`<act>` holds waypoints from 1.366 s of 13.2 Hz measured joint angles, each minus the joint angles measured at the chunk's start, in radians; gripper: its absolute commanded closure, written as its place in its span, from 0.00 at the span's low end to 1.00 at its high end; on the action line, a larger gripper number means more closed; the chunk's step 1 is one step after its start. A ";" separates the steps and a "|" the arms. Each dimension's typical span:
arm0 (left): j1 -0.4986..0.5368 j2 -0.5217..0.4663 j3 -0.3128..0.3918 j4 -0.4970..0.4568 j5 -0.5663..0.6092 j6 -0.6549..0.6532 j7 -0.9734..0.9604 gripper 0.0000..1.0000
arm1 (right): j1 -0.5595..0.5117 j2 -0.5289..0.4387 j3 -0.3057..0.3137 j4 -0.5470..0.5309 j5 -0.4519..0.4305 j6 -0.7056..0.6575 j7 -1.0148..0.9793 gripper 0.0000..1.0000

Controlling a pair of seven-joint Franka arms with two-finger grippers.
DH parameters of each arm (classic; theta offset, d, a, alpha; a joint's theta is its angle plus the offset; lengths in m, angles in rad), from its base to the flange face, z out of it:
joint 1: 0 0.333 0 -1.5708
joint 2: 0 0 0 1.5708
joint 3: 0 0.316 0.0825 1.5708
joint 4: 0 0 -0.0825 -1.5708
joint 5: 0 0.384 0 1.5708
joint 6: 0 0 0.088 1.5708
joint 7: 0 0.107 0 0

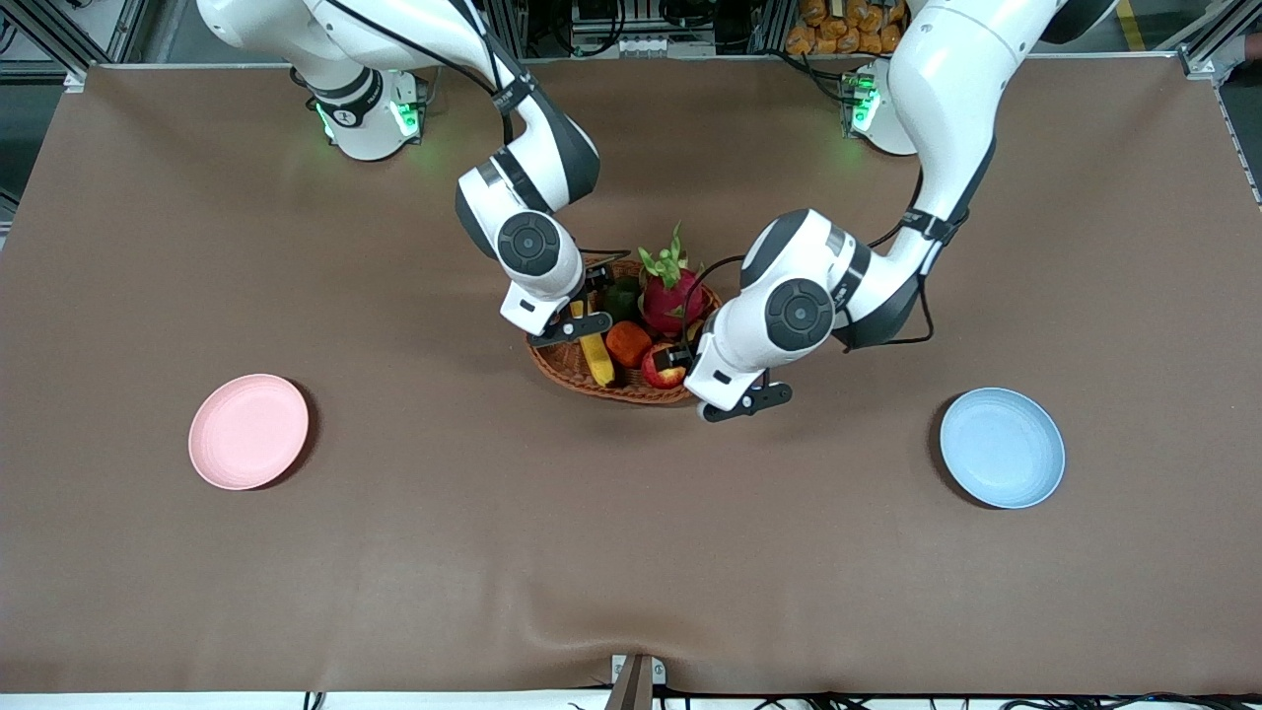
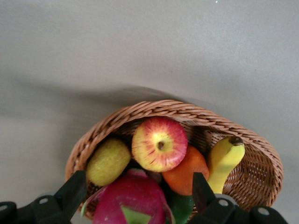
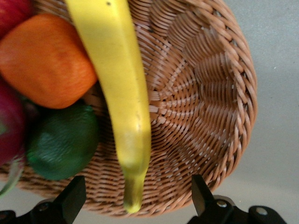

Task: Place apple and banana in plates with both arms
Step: 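Close the right gripper on the banana while the left gripper grasps the apple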

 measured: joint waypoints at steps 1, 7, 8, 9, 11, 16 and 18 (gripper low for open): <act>-0.006 0.014 0.000 0.000 0.000 0.009 -0.012 0.04 | 0.000 0.005 -0.004 -0.007 0.002 0.012 0.002 0.00; -0.018 0.073 0.000 0.000 -0.015 0.092 -0.032 0.09 | 0.007 0.038 -0.003 -0.016 0.077 0.082 0.009 0.29; -0.023 0.081 0.000 0.000 -0.015 0.114 -0.037 0.10 | 0.011 0.042 -0.002 -0.016 0.078 0.085 0.011 0.36; -0.029 0.091 0.000 -0.001 -0.015 0.132 -0.040 0.10 | 0.012 0.043 -0.002 -0.016 0.078 0.087 0.013 0.41; -0.039 0.115 0.000 -0.001 -0.015 0.160 -0.042 0.10 | 0.012 0.045 -0.002 -0.016 0.079 0.087 0.016 0.60; -0.055 0.142 0.003 -0.008 -0.016 0.186 -0.043 0.85 | 0.012 0.047 -0.003 -0.016 0.081 0.088 0.022 1.00; -0.057 0.142 0.004 -0.010 -0.016 0.186 -0.043 1.00 | 0.012 0.046 -0.003 -0.015 0.082 0.088 0.042 1.00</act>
